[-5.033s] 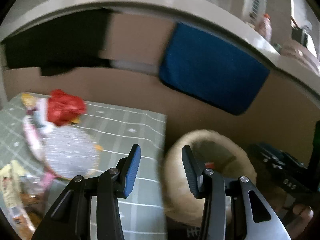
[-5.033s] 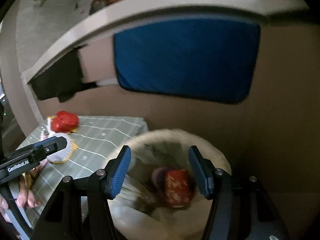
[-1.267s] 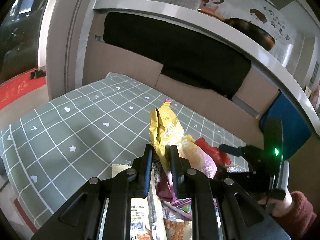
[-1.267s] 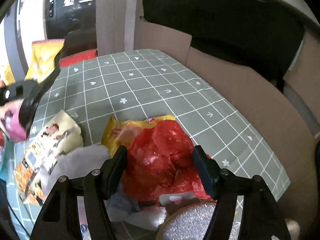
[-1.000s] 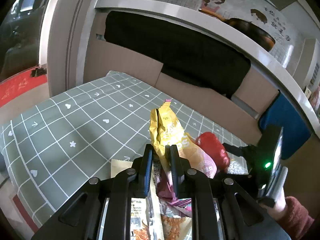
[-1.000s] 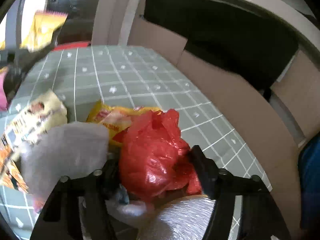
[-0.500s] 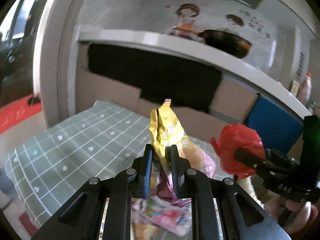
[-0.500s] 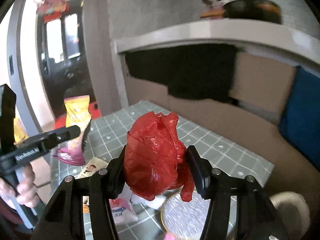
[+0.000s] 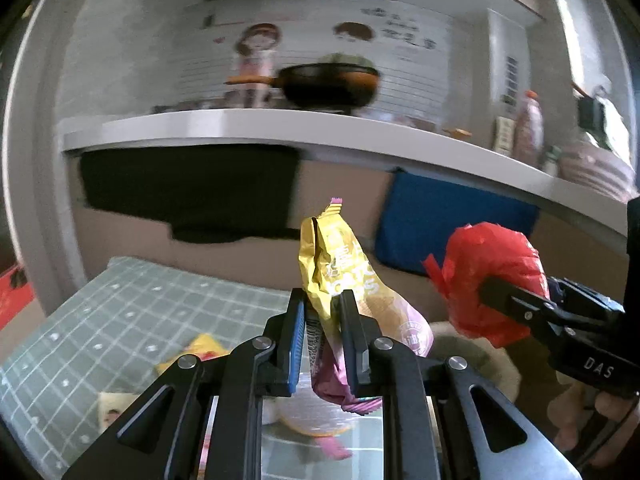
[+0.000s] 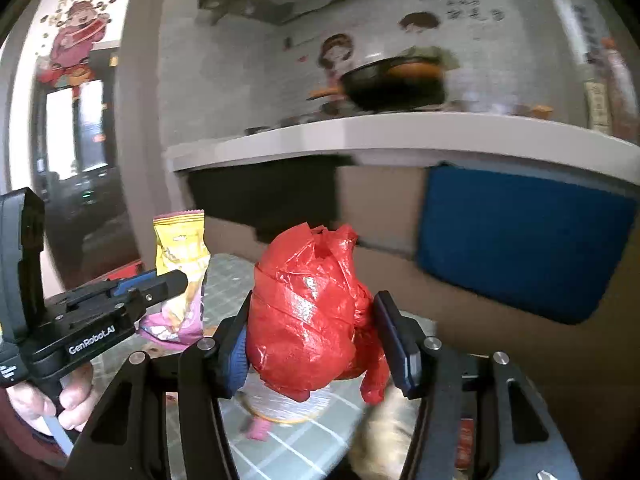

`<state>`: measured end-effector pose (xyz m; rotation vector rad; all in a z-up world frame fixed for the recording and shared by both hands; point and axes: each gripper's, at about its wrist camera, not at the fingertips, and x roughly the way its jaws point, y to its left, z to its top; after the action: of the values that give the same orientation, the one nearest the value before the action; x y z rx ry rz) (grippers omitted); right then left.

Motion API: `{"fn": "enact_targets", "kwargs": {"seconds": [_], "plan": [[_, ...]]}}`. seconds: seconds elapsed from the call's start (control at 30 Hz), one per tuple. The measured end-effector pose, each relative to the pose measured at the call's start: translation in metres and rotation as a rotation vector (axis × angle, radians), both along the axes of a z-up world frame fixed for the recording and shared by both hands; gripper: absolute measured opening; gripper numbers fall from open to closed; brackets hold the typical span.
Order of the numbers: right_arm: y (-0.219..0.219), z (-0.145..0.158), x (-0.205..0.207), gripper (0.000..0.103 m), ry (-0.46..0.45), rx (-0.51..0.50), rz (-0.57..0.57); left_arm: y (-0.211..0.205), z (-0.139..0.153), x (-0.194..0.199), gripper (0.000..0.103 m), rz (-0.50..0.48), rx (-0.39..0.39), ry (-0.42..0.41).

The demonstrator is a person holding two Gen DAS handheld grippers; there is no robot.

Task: Collect trash
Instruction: 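Lift the yellow wrapper with the left tool while the right tool carries the red bag to the wastebasket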

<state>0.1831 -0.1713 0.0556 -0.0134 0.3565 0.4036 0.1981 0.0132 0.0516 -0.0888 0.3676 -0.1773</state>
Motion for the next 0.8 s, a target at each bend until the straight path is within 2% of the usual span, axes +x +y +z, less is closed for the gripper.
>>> {"fn": "enact_targets", "kwargs": {"seconds": [0.1, 0.37, 0.6, 0.8], "plan": [[-0.025, -0.001, -0.007, 0.053, 0.004, 0.026, -0.048, -0.027, 0.003, 0.001, 0.018, -0.056, 0.005, -0.006], [-0.074, -0.013, -0.012, 0.053, 0.008, 0.018, -0.173, -0.087, -0.004, 0.014, 0.018, -0.177, -0.016, 0.036], [-0.112, -0.034, -0.003, 0.053, 0.066, 0.065, -0.246, -0.124, -0.029, 0.026, 0.018, -0.246, 0.008, 0.078], [-0.123, -0.055, 0.009, 0.053, 0.113, 0.071, -0.276, -0.139, -0.050, 0.039, 0.018, -0.267, 0.020, 0.122]]}}
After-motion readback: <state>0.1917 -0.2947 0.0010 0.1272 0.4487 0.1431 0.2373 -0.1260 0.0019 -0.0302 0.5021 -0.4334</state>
